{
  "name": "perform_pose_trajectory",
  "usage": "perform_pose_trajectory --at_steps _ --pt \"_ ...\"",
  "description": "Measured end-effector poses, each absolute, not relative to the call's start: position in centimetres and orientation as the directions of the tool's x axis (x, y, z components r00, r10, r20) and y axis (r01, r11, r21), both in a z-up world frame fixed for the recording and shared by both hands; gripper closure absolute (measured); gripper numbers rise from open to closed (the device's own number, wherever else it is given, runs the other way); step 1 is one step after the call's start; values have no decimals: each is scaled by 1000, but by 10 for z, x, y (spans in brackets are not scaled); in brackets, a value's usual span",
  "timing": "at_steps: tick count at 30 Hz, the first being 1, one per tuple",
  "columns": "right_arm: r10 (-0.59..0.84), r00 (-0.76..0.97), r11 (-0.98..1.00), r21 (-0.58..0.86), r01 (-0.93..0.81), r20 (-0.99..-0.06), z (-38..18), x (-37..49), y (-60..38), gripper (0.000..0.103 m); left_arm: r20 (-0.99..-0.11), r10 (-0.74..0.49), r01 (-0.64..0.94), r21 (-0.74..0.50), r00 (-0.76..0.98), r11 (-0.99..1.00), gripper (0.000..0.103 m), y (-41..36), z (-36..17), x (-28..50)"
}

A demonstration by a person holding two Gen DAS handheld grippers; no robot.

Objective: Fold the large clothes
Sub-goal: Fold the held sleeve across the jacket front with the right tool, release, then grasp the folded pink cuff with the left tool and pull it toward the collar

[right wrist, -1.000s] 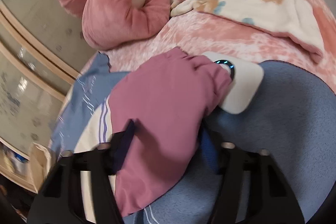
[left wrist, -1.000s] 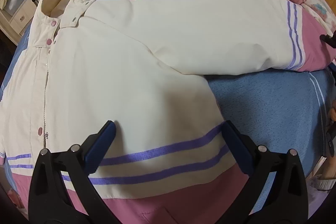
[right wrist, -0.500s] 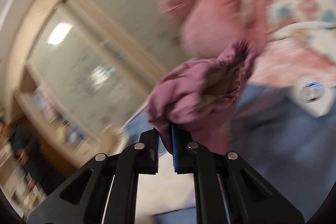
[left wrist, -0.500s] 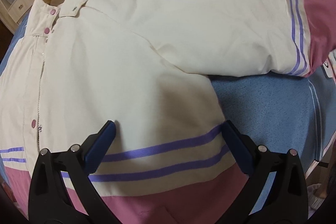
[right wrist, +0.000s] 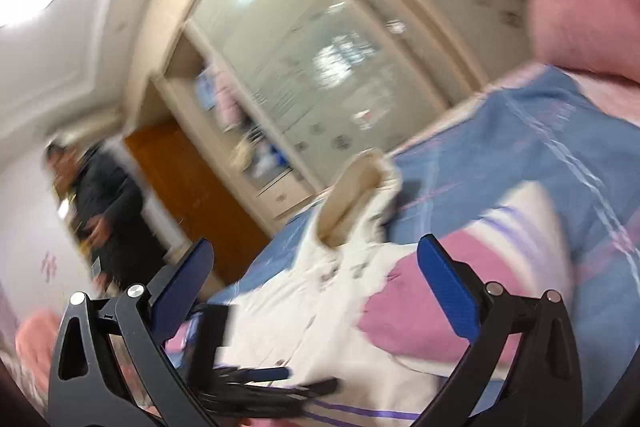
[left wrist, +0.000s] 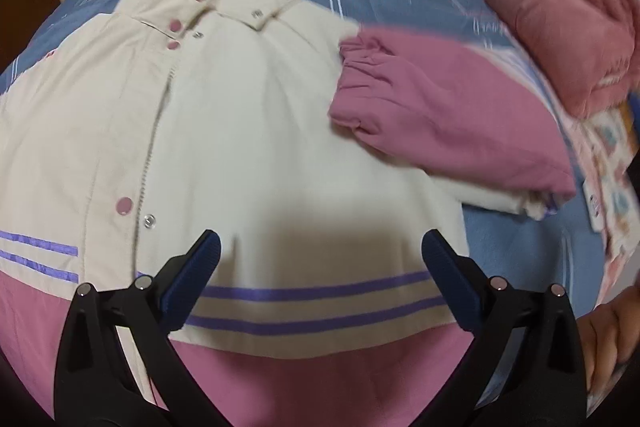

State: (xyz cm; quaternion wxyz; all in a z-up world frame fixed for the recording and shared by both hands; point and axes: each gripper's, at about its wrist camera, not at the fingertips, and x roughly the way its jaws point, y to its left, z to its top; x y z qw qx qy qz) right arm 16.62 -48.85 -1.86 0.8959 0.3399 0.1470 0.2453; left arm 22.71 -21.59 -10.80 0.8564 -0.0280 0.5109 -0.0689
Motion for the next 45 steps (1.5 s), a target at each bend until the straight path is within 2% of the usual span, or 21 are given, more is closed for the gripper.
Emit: perform_pose_trajectory --at_steps 5,9,13,15,17,18,19,20,22,24,26,28,30,31,33,38,40,42,43,44,45 --pt "448 866 623 772 -124 -223 -54 183 -518 1 -865 -231 81 -218 446 973 2 -210 -112 247" --pt "468 857 576 810 -112 -215 -69 172 -521 1 -825 -364 63 -375 433 925 2 -212 -107 273" --pt "449 862 609 786 -103 -235 -68 166 -516 1 -799 -499 62 -510 336 858 2 -229 -120 303" --pt "449 858 621 778 -98 -250 -65 161 -514 1 -783 -544 23 -564 303 825 8 -232 -129 314" --pt "447 851 639 765 -87 -276 -66 164 -509 1 -777 -578 45 -587 248 808 59 -245 -138 323" --pt "444 848 649 757 -80 -291 -66 165 -507 1 -794 -563 45 -569 231 821 66 -248 -141 325" --pt "441 845 658 749 -74 -304 -67 166 -505 1 -798 -557 28 -567 228 823 77 -248 -145 326" --pt "436 841 672 738 -68 -320 -67 168 -502 1 -779 -580 22 -593 239 805 85 -243 -145 326" --pt "424 838 695 716 -58 -344 -68 170 -497 1 -763 -584 18 -603 278 797 89 -230 -135 326" --pt "403 837 727 685 -47 -370 -67 169 -492 1 -759 -537 -4 -579 368 815 89 -206 -118 326" --pt "367 838 765 644 -24 -405 -66 170 -486 1 -744 -439 -55 -534 504 844 89 -161 -93 320" --pt "322 839 802 597 4 -439 -66 171 -479 1 -723 -296 -154 -485 625 861 89 -108 -73 311" --pt "284 832 835 549 29 -476 -67 175 -472 1 -716 -65 -307 -377 695 874 89 -56 -59 298" --pt "280 827 841 539 33 -488 -68 177 -469 1 -718 54 -388 -309 694 868 89 -33 -56 292" --pt "287 804 854 520 32 -521 -72 184 -458 1 -725 183 -481 -226 664 847 89 -1 -59 281" --pt "286 764 910 414 -26 -579 -75 195 -409 1 -769 138 -466 -225 624 856 87 26 -77 273" --pt "341 716 924 359 -135 -609 -78 198 -376 1 -763 142 -450 -210 631 868 86 18 -77 272" --pt "371 654 928 276 -249 -659 -83 199 -341 1 -747 147 -413 -183 649 892 80 7 -71 268" --pt "339 639 938 201 -281 -691 -88 198 -322 1 -741 145 -391 -169 655 905 73 -1 -66 265" --pt "246 647 957 77 -278 -722 -96 197 -301 1 -736 140 -362 -150 662 920 68 -8 -64 267" --pt "162 654 966 -16 -257 -739 -103 200 -288 1 -730 139 -335 -130 669 933 67 -18 -62 267"
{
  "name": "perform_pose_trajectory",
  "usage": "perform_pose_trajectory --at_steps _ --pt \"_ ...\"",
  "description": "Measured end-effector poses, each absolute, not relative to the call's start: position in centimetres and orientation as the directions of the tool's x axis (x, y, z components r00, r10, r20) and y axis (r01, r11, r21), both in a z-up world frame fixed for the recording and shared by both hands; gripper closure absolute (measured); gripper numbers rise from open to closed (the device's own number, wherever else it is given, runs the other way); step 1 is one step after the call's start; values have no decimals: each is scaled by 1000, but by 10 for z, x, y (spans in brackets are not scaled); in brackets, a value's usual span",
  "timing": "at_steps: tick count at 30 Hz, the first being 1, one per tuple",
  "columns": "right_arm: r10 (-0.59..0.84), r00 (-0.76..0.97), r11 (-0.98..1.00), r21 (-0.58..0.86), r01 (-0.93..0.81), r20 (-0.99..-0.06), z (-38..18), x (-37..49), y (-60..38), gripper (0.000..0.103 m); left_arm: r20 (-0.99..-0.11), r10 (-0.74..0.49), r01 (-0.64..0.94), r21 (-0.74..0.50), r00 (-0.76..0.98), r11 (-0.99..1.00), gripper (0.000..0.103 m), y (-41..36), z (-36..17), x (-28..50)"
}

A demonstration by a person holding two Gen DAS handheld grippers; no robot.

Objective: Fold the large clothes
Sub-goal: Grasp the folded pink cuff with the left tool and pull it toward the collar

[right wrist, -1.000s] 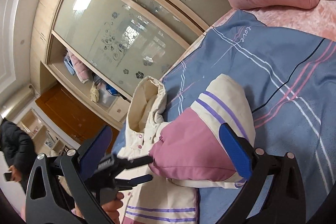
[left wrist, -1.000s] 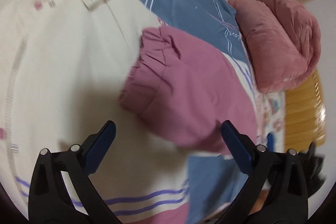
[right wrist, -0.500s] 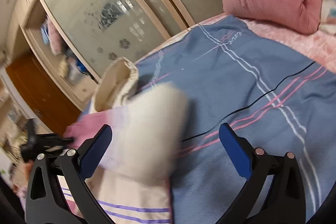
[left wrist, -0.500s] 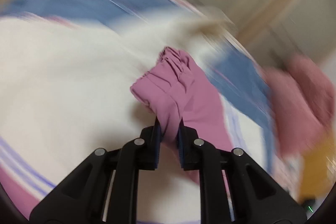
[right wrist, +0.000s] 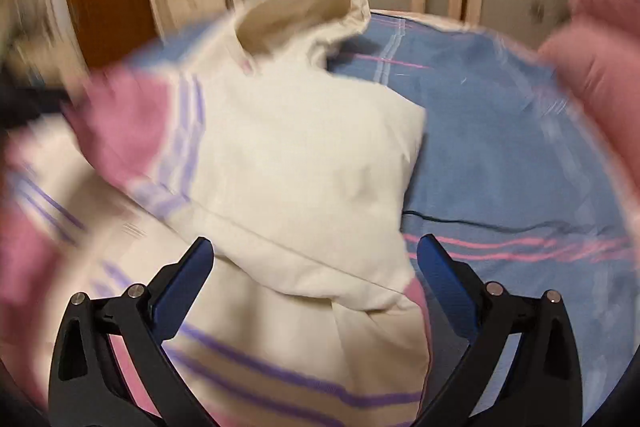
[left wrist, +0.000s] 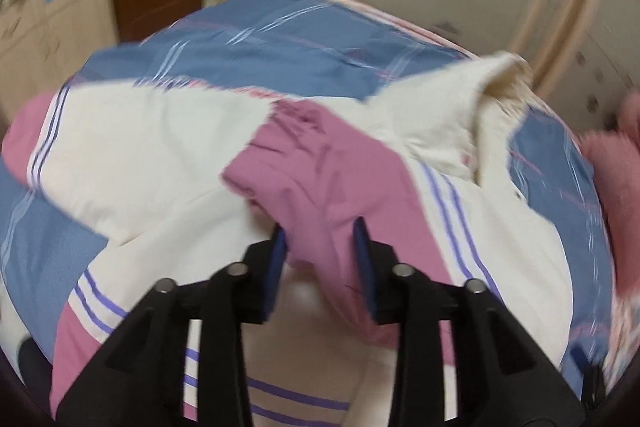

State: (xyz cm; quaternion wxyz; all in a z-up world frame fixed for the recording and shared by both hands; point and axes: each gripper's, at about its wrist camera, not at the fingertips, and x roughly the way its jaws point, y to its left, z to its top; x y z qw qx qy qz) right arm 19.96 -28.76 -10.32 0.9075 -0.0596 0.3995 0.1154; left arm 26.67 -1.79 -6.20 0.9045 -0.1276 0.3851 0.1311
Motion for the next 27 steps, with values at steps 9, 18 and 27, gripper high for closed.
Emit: perform_pose_trajectory --at_steps 9,18,27 --pt "-33 661 964 151 220 -750 -104 214 -399 1 -765 124 -241 -43 632 970 56 -59 -79 275" --pt "219 637 949 312 36 -739 -102 206 -413 1 -820 149 -313 -39 552 949 55 -44 -111 274" --pt "601 682 771 528 -357 -416 -57 173 -410 1 -748 212 -329 -9 630 944 45 -37 -76 247"
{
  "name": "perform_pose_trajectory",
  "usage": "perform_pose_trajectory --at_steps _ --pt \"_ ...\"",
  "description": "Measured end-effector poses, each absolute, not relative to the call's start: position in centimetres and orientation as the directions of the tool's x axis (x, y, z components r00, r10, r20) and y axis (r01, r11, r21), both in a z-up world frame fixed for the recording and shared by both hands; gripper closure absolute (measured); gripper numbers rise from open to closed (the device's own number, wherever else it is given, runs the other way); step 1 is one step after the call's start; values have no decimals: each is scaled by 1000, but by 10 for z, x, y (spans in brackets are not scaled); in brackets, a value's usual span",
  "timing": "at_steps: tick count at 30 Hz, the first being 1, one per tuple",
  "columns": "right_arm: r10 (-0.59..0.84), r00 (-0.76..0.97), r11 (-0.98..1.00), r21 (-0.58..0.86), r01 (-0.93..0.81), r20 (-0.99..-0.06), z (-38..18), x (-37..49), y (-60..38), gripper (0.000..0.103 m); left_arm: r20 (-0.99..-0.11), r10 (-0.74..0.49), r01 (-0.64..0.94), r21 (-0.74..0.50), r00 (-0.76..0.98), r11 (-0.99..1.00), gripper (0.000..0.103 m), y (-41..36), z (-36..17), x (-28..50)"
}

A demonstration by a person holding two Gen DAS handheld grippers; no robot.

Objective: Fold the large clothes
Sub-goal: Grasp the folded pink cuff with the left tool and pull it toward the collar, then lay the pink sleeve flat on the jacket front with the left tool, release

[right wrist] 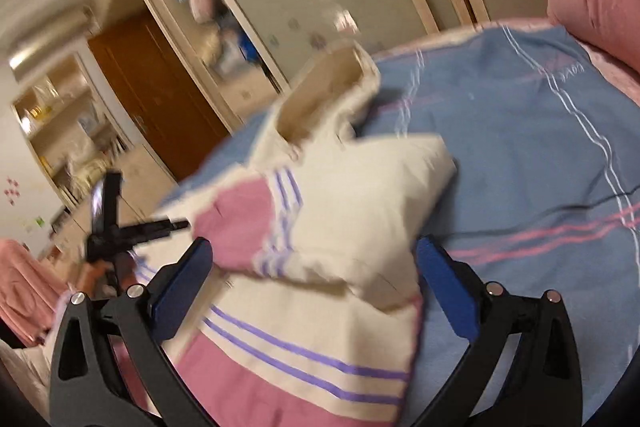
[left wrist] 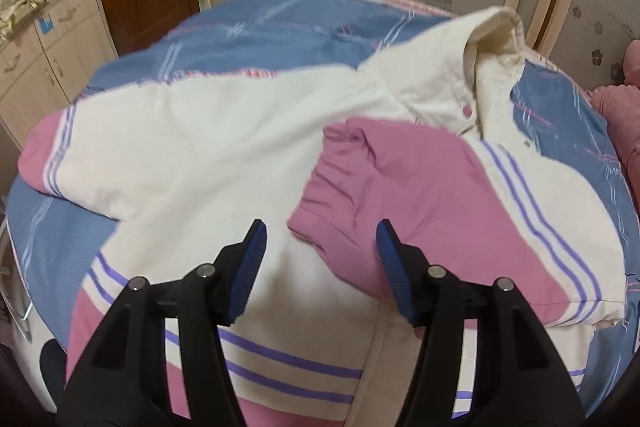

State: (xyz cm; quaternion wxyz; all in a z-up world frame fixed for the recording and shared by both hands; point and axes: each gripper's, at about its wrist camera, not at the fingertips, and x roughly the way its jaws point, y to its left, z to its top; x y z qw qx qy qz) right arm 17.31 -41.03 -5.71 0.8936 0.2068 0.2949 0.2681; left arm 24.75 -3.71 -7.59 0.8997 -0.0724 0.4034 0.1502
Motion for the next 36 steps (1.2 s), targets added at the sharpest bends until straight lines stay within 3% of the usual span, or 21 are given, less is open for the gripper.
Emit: perform_pose_trajectory --at_steps 2,3,4,5,7,10,13,21,25,28,33,36 --pt "569 708 786 532 -316 -419 -59 179 -403 5 -717 200 -301 -14 668 954 45 -44 -67 243" --pt "555 711 795 526 -301 -432 -60 183 -396 12 -711 192 -287 -15 676 958 45 -48 -65 242" --pt "544 712 804 520 -289 -445 -62 187 -390 29 -710 181 -266 -8 680 964 45 -56 -66 245" --pt "530 705 815 512 -271 -471 -66 193 -380 39 -717 176 -256 -5 675 967 45 -60 -68 247" --pt "513 687 831 499 -247 -515 -74 202 -367 46 -759 127 -226 -28 638 974 45 -69 -80 258" --pt "410 606 902 400 -161 -682 -100 227 -345 46 -823 86 -236 -59 561 970 45 -71 -106 274" --pt "349 551 929 359 -94 -758 -120 240 -345 59 -863 102 -272 -43 495 961 41 -66 -130 285" --pt "330 562 939 326 -112 -758 -117 237 -343 58 -858 116 -274 -30 500 961 36 -66 -137 284" --pt "289 573 956 259 -136 -767 -117 232 -331 46 -827 117 -258 -36 549 965 37 -73 -122 274" --pt "252 580 968 205 -147 -774 -117 230 -323 44 -806 119 -232 -24 580 972 24 -78 -114 273" --pt "239 583 971 188 -148 -777 -117 231 -321 43 -868 101 -229 -15 487 973 19 -74 -144 293" --pt "252 579 968 206 -145 -775 -117 232 -321 38 -842 118 -224 -4 527 975 8 -73 -151 296"
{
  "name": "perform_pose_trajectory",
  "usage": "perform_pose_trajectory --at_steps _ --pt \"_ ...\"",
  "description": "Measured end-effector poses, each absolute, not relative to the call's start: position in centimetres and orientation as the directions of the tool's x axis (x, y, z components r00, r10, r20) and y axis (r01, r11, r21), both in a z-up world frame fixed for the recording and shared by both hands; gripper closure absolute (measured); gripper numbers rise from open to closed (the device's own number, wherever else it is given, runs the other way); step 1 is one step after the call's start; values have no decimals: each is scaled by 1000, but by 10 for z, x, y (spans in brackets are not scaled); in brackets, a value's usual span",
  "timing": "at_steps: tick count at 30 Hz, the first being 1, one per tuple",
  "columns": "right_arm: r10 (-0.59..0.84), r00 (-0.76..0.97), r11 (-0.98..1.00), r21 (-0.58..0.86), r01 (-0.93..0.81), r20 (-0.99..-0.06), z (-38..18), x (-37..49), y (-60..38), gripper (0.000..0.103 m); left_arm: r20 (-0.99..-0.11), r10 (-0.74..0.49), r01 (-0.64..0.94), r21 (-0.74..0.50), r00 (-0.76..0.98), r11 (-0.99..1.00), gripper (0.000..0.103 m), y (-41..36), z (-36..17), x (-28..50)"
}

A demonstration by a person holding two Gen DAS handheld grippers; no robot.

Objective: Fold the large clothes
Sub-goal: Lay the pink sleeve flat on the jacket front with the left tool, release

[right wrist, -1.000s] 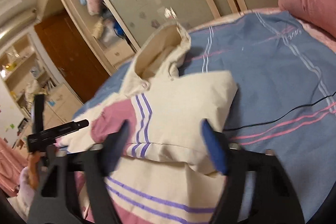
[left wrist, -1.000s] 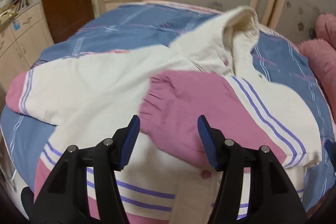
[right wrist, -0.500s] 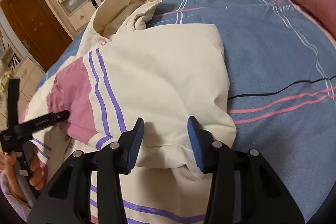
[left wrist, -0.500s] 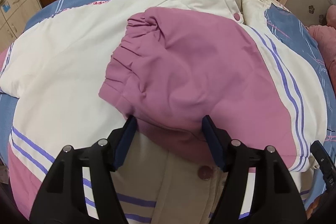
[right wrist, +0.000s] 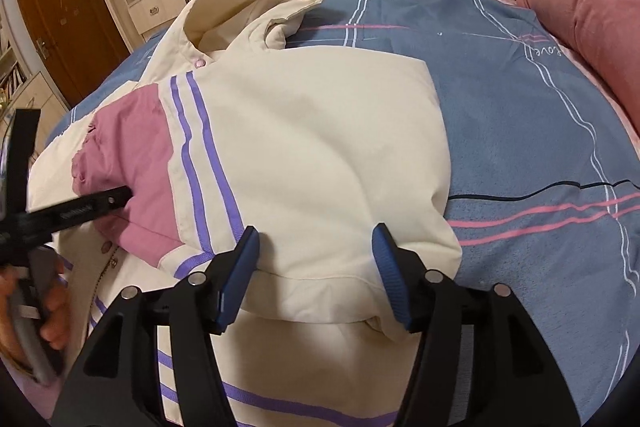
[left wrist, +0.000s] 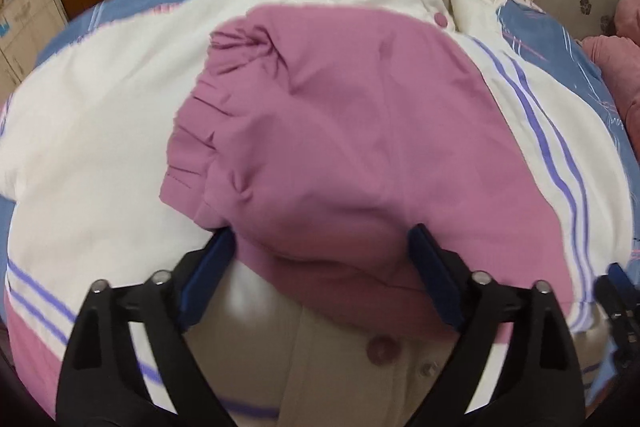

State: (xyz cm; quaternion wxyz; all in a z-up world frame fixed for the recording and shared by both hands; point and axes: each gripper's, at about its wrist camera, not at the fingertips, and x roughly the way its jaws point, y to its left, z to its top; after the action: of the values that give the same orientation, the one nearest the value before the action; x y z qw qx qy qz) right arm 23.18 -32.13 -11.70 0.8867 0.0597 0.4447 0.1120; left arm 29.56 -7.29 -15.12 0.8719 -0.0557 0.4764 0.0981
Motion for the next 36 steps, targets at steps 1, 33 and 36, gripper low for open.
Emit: perform_pose_trajectory --at_steps 1,33,36 --pt "268 575 963 219 -155 -773 -117 233 -320 31 -835 132 -215 17 534 976 5 -75 -154 296" --pt "147 626 987 157 -40 -766 -120 257 -303 21 -837 118 -226 -6 534 974 2 -44 -156 335" --pt "112 629 994 98 -58 -769 -124 258 -290 15 -850 126 -192 30 512 981 2 -49 -155 360"
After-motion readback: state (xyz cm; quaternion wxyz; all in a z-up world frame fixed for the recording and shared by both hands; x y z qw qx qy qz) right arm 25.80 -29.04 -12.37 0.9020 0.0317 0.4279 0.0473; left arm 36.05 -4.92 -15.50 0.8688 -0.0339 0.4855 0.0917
